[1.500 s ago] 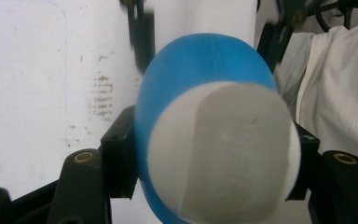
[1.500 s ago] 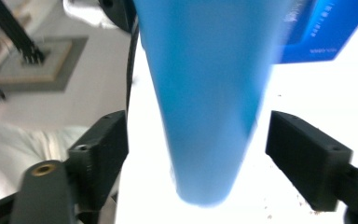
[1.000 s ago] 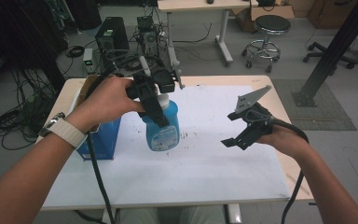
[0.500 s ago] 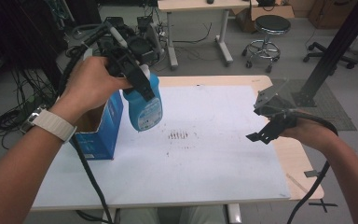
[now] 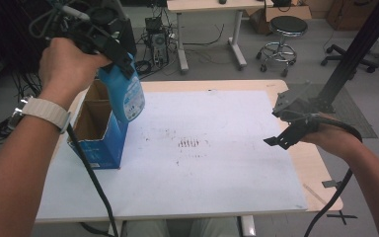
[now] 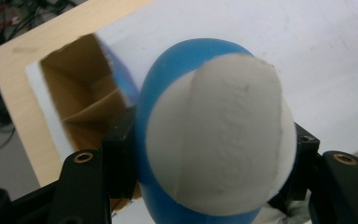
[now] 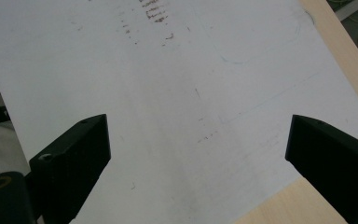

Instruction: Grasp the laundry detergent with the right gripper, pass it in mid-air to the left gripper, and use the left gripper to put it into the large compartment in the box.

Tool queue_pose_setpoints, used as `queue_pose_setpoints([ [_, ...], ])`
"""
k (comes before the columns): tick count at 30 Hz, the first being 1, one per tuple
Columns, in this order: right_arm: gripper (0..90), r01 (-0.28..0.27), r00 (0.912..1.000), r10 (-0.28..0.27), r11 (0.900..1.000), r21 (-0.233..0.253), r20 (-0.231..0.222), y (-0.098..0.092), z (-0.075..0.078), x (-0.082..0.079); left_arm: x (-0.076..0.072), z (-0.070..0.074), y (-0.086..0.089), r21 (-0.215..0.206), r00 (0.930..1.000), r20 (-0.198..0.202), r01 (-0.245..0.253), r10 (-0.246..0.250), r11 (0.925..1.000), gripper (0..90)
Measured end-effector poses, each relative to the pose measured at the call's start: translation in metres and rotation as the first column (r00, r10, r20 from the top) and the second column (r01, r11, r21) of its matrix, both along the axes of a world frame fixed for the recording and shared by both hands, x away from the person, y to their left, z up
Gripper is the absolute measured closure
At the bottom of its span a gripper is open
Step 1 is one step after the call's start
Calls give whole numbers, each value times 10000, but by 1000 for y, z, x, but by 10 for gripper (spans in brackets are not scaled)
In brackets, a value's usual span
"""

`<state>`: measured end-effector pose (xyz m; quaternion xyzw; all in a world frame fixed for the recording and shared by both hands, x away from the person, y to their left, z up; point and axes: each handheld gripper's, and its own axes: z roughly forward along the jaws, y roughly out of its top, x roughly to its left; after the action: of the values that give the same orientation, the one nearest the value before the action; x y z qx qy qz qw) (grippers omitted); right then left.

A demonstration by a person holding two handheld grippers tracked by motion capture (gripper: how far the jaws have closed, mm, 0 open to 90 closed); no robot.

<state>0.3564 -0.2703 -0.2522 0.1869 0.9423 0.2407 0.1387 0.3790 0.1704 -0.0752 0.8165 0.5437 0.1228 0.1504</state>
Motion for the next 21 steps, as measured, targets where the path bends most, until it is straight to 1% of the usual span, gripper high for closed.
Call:
queue_pose_setpoints([
  [1, 63, 32, 10000, -32, 10000, 6, 42, 0, 1, 1, 1, 0, 5, -49, 9997, 14, -237, 237, 9997, 381],
  [3, 63, 30, 10000, -30, 10000, -16, 70, 0, 1, 1, 2, 0, 17, -134, 9966, 28, -821, 821, 9965, 381],
  [5, 63, 12, 10000, -12, 10000, -35, 65, 1, 1, 2, 4, -2, 31, -143, 9903, 41, -1390, 1391, 9902, 381],
  [6, 63, 3, 10000, -3, 10000, -76, 41, 1, 2, 2, 4, -3, 34, -139, 9879, 63, -1547, 1548, 9879, 381],
  [8, 63, 19, 10000, -19, 10000, -87, 14, 2, 1, 2, 5, -5, 44, -69, 9808, 65, -1947, 1947, 9808, 382],
  [9, 63, 8, 10000, -7, 9999, -122, 46, 2, 2, 2, 6, -7, 49, -111, 9754, 93, -2201, 2202, 9754, 381],
  [11, 64, 6, 10000, -6, 10000, -79, 42, 3, 2, 2, 7, -12, 58, -6, 9664, 84, -2568, 2568, 9665, 381],
  [13, 64, 24, 10000, -24, 10000, -94, 12, 4, 3, 2, 7, -17, 64, 154, 9589, 98, -2837, 2835, 9588, 381],
  [15, 64, 41, 10000, -41, 10000, -64, 51, 5, 3, 0, 7, -23, 70, 80, 9480, 193, -3178, 3176, 9481, 381],
  [18, 63, 76, 9999, -76, 10000, -14, 80, 6, 3, -3, 7, -39, 79, 37, 9355, 243, -3527, 3525, 9357, 382],
  [21, 64, 35, 10000, -35, 10000, -68, 80, 8, 0, -8, 7, -54, 85, 15, 9292, 251, -3690, 3688, 9294, 381],
])
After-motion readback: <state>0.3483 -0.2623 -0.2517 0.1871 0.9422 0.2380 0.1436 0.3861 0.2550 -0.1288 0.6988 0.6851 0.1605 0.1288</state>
